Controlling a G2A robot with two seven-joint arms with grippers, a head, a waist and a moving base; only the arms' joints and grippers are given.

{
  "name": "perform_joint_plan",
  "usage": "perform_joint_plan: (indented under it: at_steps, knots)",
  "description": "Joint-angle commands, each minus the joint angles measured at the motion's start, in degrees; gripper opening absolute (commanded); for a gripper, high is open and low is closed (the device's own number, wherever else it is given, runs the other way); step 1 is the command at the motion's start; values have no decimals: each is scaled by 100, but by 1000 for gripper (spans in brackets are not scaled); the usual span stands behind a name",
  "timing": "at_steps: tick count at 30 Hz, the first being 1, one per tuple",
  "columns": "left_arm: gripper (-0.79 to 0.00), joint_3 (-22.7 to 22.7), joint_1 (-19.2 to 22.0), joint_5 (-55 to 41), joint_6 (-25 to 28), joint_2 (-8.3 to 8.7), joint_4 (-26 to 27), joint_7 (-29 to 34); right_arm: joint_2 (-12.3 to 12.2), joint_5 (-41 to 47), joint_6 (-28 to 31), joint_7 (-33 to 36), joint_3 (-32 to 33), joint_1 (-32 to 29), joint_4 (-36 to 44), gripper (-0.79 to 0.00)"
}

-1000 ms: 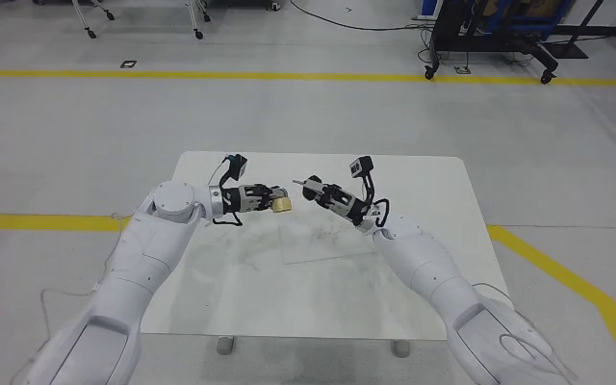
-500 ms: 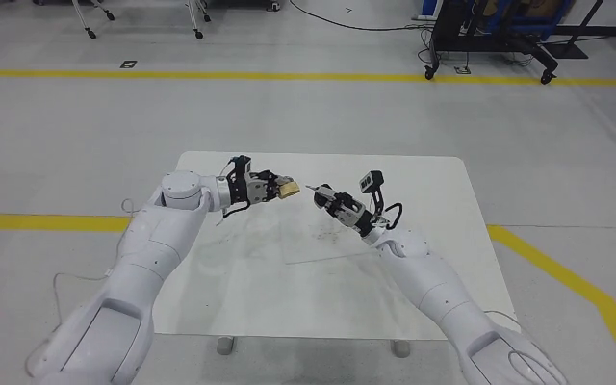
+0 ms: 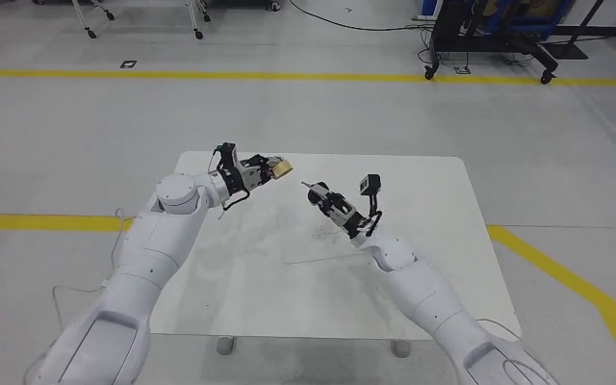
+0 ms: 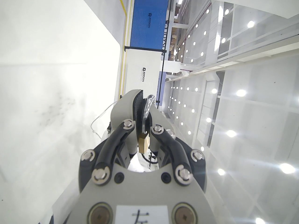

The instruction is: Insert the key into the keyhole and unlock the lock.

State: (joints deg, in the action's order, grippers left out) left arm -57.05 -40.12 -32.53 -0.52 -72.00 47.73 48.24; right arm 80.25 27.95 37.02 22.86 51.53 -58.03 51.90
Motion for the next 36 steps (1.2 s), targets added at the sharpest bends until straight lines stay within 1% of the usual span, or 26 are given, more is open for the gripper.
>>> perform_joint_plan:
  at_steps: [1,6,9,14,19,26,36]
  knots:
    - [-785,-8,-77,141,-44,14,174,-149,39,-188,-94,-435,-56,-73,135,-785]
    - [-785,-72,-285,466,-3,49,548,-631,134,-506,-283,-1110,-157,-177,329,-785]
    - [-785,-163,-420,647,31,84,781,-907,175,-656,-283,-1337,-189,-251,436,-785]
    - [-785,-281,-608,773,-114,130,1089,-981,202,-456,-225,-1125,-146,-404,656,-785]
    - [-785,-312,-695,893,-283,146,1271,-965,208,-260,-331,-876,-46,-465,736,-785]
    - [-785,-304,-738,1151,-469,156,1405,-990,251,-342,-413,-931,-2,-493,776,-785]
    - [-785,-338,-805,1345,-544,159,1533,-1050,338,-499,-503,-1146,25,-460,728,-785]
